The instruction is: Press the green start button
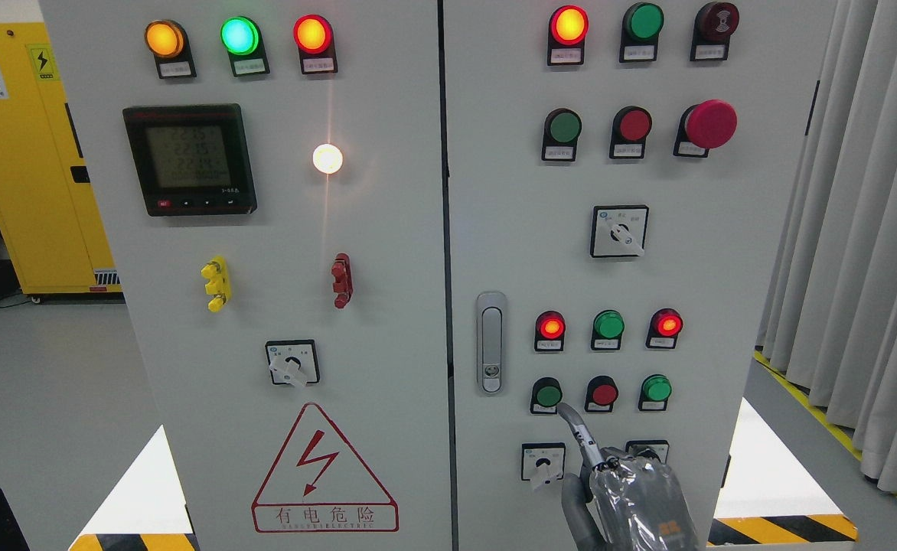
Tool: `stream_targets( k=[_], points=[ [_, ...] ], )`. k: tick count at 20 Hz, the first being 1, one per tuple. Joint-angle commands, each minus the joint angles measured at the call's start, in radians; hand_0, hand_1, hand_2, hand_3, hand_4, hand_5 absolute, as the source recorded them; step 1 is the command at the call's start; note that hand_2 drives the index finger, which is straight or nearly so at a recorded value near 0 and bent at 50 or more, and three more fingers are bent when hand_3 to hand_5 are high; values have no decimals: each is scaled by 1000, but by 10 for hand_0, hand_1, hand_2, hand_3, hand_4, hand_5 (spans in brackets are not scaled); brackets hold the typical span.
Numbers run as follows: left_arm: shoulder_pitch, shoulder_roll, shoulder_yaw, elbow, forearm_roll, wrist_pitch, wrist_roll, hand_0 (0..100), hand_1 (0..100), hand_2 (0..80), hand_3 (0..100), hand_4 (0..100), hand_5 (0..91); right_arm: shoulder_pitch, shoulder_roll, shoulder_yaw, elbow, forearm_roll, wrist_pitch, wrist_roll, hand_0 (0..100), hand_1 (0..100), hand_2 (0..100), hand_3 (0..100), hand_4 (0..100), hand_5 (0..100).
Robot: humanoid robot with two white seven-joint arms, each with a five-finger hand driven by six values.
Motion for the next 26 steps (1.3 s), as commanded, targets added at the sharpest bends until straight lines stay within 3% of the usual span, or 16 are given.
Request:
stream_targets(
  k=[1,4,6,7,9,10,11,12,19,26],
  points=[
    [0,0,-1,0,0,0,0,120,556,0,0,0,0,47,12,65,-47,-263,-19,-14,878,803,0,613,680,760],
    [0,-1,1,0,0,0,1,120,556,0,0,0,0,77,6,92,-53,-409,-19,-4,865,782,0,490,554,658],
    [0,0,1,0,-1,0,0,120,556,0,0,0,0,85,5,95,-53,-470,-21,-2,883,768,0,301,366,443],
    [0,0,-1,0,0,0,0,120,556,0,0,0,0,91,5,95,-53,-514,-21,-1,895,764,0,284,346,405],
    [0,0,1,0,0,0,0,120,556,0,0,0,0,96,5,100,-53,-619,-22,2,937,747,0,122,177,162],
    [0,0,-1,0,0,0,0,120,556,0,0,0,0,99,3,109,-55,-672,-22,18,944,744,0,117,166,152],
    [0,0,1,0,0,0,0,120,556,0,0,0,0,104,5,114,-55,-721,-22,35,952,735,0,21,59,52],
    [0,0,1,0,0,0,0,120,556,0,0,0,0,105,5,115,-59,-757,-21,45,966,718,0,0,23,12],
    [0,0,1,0,-1,0,0,120,556,0,0,0,0,119,3,143,-46,-861,-21,50,970,646,0,0,0,0],
    [0,0,1,0,0,0,0,120,556,0,0,0,0,145,3,166,-29,-926,-18,62,804,607,0,0,0,0]
  ],
)
